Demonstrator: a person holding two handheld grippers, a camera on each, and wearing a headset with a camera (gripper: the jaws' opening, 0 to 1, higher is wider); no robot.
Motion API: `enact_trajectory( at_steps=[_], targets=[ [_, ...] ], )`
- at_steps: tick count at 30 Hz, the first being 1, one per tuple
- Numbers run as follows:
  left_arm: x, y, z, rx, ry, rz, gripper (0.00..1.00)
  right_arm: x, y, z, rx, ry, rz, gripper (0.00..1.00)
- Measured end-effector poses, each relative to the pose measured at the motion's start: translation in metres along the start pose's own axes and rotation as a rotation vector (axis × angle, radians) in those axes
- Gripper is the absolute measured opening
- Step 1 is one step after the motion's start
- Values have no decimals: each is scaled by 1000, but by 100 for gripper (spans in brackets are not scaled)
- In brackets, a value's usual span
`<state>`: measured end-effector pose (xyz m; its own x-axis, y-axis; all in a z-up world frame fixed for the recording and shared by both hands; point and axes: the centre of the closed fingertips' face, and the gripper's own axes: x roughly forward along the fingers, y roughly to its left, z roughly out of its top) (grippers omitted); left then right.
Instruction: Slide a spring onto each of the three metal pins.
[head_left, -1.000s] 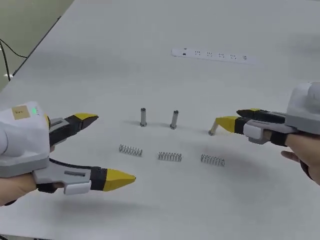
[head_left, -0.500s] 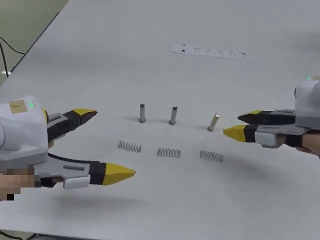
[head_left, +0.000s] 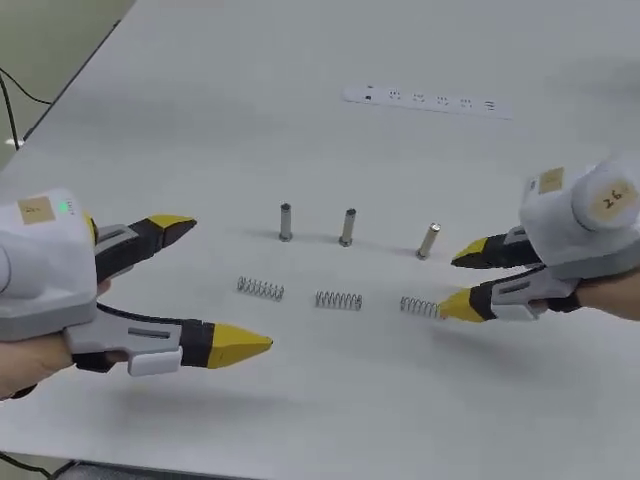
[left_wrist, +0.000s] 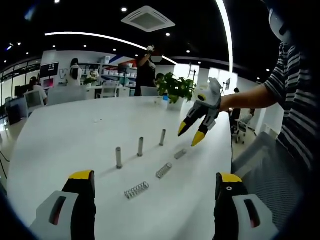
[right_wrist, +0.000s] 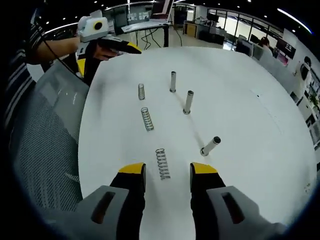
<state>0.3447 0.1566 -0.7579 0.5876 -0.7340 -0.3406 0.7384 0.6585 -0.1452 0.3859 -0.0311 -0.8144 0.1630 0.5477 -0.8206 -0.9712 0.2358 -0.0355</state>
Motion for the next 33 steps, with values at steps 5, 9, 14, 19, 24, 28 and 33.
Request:
enact_trajectory(
  at_steps=[5,9,14,19,24,28,33],
  targets=[
    [-1,0,-2,-4,5,2,97,7,3,-2,-71,50,15,30],
    [-1,0,-3,-2,11,2,97,14,4,-4,-92,75,33,24],
    [-1,1,-2,-3,5,6,97,22,2,-13,-102,114,49,22],
    [-2,1,-4,-4,10,4,96,29,4,-21,-107,151,65,19],
    [-2,0,-5,-6,12,5,96,35,4,-28,-105,168,71,17],
    [-2,0,-6,-5,16,1,96,36,5,-29,-108,170,74,15],
    [-2,0,-6,-5,19,3,96,38,4,-28,-118,172,78,14]
  ],
)
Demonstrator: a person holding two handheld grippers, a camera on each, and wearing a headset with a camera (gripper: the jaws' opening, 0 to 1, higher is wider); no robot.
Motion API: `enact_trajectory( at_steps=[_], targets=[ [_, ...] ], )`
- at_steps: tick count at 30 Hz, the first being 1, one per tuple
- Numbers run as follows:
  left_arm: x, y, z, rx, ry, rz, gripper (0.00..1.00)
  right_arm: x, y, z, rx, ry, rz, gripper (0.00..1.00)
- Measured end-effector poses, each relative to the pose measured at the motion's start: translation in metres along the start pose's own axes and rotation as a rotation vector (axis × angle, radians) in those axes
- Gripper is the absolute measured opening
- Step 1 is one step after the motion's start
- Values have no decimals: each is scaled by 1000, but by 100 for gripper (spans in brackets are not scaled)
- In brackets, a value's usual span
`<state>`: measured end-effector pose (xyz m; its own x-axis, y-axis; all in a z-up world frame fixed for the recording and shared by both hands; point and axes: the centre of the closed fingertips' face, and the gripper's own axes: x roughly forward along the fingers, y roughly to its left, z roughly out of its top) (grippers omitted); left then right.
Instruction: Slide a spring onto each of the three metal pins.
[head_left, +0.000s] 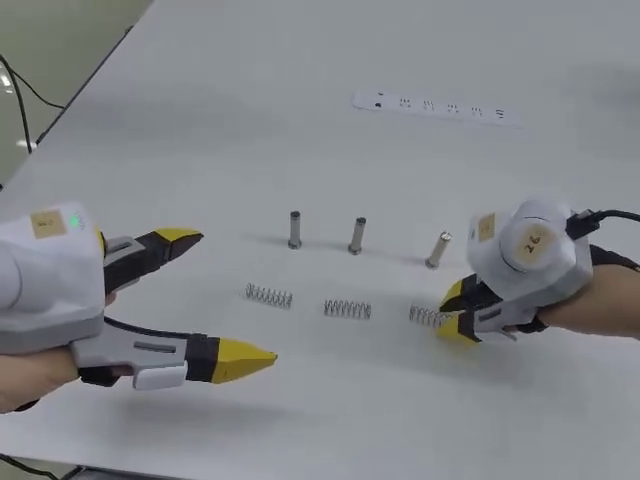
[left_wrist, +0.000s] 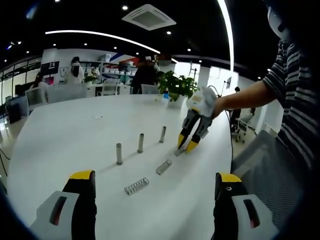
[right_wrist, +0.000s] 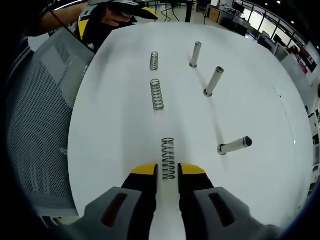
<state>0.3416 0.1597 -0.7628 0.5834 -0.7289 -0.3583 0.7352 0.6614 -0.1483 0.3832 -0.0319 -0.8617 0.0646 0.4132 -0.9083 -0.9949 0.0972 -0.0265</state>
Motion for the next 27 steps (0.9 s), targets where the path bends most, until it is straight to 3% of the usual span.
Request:
enact_trajectory(
  at_steps=[16,23,27],
  targets=[
    [2,-6,0,7,8,-12,96,1,0,0,-19,4,8,8],
    [6,-11,1,14,14,-32,95,-11,2,9,-29,-17,0,8],
    [12,-19,2,27,21,-62,94,-23,8,21,-70,-33,-2,8]
  ],
)
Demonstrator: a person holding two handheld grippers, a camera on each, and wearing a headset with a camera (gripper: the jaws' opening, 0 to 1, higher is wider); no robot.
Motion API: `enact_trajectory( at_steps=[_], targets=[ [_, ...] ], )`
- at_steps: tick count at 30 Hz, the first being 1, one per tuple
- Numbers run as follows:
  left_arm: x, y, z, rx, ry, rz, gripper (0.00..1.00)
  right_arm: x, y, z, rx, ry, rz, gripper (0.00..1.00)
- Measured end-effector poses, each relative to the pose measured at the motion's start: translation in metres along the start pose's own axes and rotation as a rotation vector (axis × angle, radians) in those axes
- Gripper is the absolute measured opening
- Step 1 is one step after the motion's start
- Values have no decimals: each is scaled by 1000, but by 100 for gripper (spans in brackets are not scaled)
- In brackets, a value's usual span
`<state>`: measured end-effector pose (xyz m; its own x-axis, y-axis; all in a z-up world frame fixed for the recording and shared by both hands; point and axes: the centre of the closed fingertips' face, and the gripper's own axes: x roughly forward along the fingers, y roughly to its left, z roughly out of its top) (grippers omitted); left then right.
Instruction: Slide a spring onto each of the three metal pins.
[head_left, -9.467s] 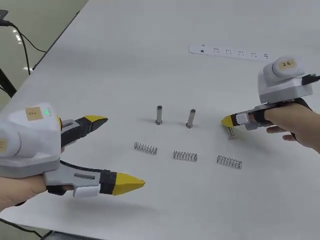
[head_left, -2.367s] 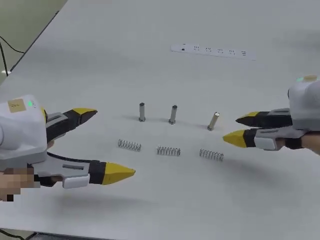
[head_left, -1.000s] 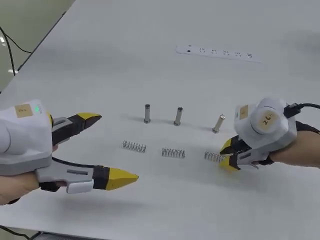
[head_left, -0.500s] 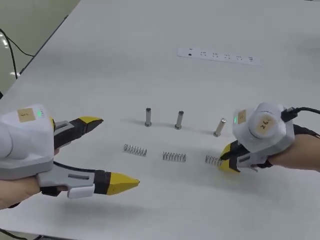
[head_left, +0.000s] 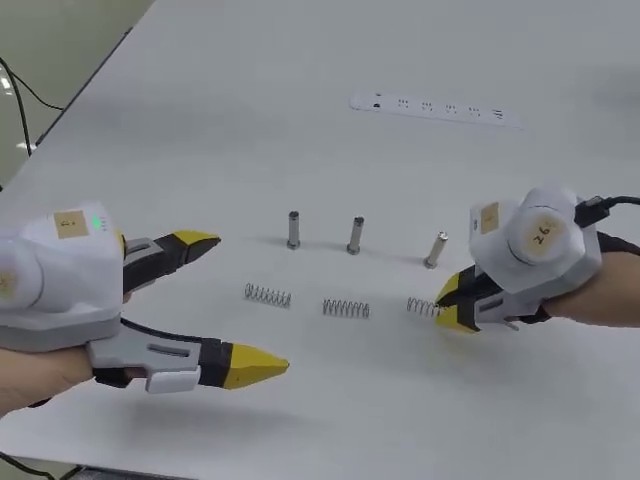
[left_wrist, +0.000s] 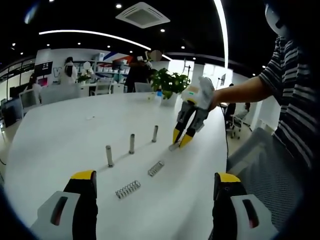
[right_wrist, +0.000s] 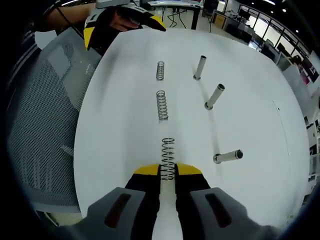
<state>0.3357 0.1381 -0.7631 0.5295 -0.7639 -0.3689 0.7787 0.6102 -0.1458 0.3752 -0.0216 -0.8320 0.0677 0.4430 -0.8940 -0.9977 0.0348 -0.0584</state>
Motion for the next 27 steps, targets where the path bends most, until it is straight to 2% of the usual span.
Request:
enact_trajectory(
  at_steps=[9,12,18,22,25,27],
  targets=[
    [17,-18,3,30,16,-82,87,-21,17,36,-76,-49,17,8],
    [21,-20,5,32,12,-101,84,-26,21,49,-105,-65,13,8],
    [31,-23,8,36,3,-140,74,-31,26,60,-131,-74,7,8],
    [38,-27,11,53,-15,-186,62,-31,29,63,-128,-79,11,8],
    [44,-33,12,78,-22,-230,50,-30,31,63,-125,-79,11,8],
    [49,-34,15,82,-34,-237,47,-29,32,64,-125,-81,10,8]
  ],
)
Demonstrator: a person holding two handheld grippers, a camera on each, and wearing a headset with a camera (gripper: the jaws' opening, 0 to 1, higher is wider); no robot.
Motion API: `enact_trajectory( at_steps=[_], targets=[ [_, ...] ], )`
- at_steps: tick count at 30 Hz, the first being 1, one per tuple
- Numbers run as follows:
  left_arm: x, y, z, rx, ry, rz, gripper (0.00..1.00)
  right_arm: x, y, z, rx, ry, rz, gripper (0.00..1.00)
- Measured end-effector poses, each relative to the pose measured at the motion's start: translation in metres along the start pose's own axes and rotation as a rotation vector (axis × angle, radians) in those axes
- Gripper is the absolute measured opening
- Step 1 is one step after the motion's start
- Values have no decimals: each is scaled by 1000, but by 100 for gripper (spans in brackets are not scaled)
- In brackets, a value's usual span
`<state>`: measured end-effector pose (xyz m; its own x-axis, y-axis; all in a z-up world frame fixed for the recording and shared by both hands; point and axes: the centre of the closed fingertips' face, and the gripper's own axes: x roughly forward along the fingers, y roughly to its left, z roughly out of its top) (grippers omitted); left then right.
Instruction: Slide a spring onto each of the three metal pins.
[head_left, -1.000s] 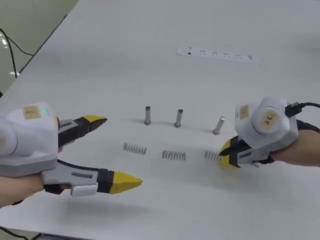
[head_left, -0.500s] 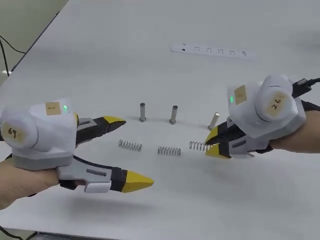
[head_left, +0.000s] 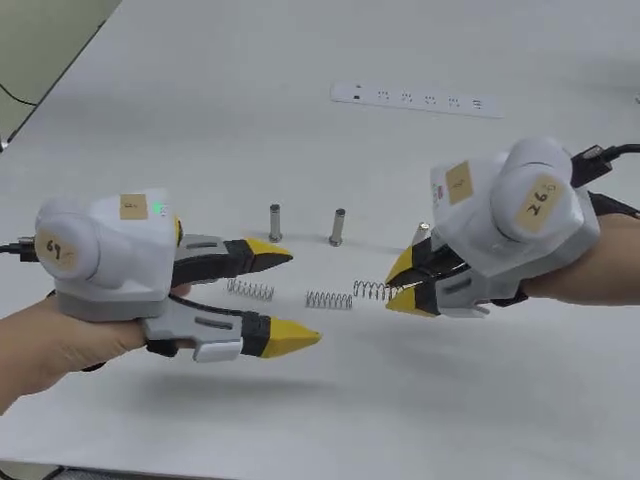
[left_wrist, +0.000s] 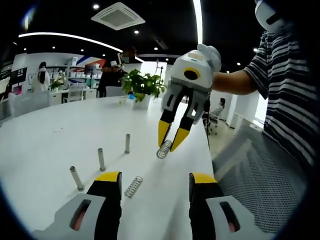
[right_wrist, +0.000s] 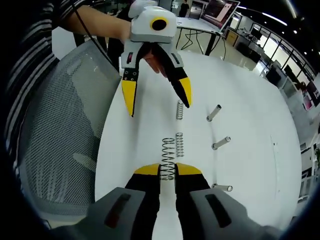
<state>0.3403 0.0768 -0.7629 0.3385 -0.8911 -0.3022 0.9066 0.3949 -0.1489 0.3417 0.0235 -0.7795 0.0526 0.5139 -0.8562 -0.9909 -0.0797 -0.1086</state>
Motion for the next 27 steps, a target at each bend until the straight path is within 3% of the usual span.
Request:
enact_trajectory(
  at_steps=[8,12,27],
  targets=[
    [18,-10,5,-9,-20,-78,29,3,7,1,-9,-9,4,8],
    [24,-11,7,-9,-34,-88,21,3,9,3,1,-21,3,8],
    [37,-26,13,-12,-57,-149,7,-2,14,7,-3,-40,-1,8]
  ],
)
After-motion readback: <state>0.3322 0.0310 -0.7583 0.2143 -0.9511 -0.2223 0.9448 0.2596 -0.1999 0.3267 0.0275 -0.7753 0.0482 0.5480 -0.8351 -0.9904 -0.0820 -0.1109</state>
